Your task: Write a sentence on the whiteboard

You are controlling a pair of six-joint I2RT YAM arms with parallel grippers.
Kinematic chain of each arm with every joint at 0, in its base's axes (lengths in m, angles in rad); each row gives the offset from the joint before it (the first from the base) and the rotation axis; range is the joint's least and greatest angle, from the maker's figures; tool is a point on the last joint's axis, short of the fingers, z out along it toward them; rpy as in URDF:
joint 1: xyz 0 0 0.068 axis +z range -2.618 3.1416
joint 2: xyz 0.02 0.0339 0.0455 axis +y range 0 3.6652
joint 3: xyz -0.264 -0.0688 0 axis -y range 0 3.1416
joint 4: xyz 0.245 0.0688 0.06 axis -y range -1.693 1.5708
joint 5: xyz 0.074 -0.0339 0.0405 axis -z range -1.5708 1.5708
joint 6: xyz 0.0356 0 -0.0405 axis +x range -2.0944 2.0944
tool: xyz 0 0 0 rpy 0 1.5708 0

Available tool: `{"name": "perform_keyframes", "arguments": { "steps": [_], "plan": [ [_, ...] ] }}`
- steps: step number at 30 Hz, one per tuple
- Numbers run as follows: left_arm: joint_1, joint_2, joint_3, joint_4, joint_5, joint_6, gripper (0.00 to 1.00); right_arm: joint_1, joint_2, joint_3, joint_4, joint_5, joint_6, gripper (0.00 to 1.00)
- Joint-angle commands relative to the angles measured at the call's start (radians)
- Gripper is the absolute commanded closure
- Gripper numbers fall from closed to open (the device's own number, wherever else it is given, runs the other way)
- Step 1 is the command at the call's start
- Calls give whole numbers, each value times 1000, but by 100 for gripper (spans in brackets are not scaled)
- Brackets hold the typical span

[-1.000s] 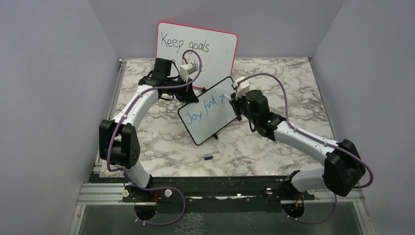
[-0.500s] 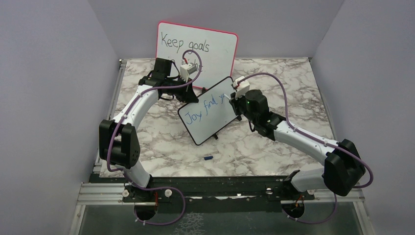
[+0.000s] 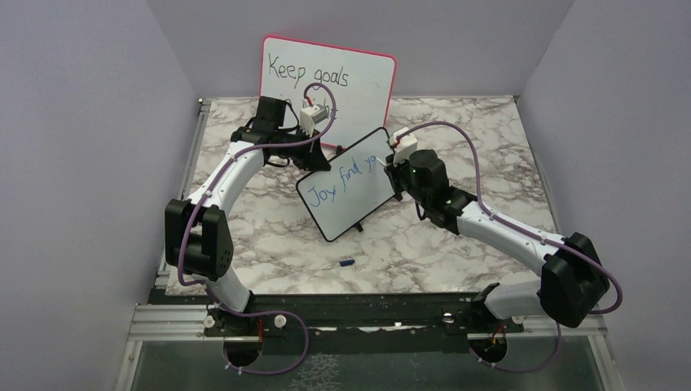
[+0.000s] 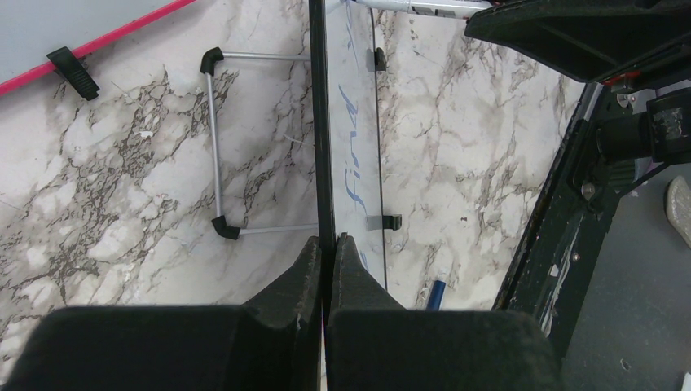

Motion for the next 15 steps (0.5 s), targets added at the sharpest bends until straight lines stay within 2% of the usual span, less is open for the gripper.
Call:
{"name": "perform_keyframes", "arguments": {
  "steps": [1,15],
  "plan": [
    [-20,28,-35,-58,-61,53,100,-6,-29,-1,19,3,-12,100],
    [-20,29,-36,-57,-59,53,100,-14,-11,22,46,-28,-24,99]
  ]
}}
